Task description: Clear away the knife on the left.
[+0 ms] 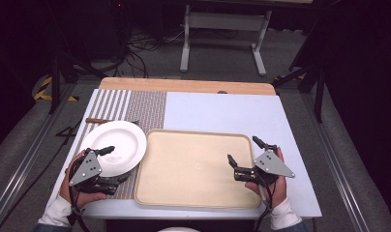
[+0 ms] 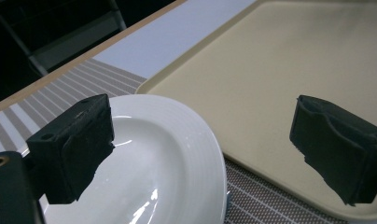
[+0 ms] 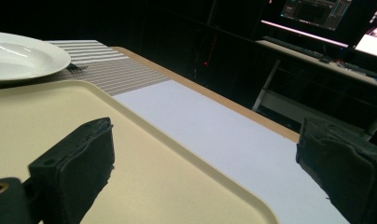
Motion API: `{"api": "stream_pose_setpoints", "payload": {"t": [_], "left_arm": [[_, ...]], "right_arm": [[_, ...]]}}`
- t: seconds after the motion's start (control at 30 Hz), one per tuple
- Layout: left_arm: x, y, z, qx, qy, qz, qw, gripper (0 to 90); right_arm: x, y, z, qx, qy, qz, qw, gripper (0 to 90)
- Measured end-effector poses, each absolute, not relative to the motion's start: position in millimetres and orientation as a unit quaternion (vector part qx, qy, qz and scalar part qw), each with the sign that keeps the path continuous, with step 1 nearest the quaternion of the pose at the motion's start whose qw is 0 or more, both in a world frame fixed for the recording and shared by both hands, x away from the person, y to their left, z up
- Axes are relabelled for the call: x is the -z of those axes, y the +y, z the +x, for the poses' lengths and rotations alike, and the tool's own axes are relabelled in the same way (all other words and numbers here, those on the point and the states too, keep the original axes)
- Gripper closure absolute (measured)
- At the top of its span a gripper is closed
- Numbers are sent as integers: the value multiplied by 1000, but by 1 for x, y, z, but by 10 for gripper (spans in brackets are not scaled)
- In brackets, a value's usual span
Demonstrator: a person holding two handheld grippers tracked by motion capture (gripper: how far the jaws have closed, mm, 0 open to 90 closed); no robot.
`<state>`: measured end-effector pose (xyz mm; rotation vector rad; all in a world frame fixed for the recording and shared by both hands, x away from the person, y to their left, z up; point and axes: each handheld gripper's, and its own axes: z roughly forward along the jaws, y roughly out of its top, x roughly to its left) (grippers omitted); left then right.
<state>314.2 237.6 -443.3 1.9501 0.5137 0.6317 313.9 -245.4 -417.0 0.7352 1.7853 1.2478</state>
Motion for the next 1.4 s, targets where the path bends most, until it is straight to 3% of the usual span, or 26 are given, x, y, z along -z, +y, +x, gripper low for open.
{"api": "stream_pose_setpoints", "payload": {"t": [0.5,0.93,1.4], "left_arm": [[440,234,317,-258,200,809,488,71],[436,254,314,-265,216,805,485,66],[441,321,313,-270,287,791,467,61]], "right_arm": [[417,-253,311,-486,717,289,408,67],[418,-255,316,-490,716,292,402,65],[420,-247,324,-489,736,272,381,63]]}}
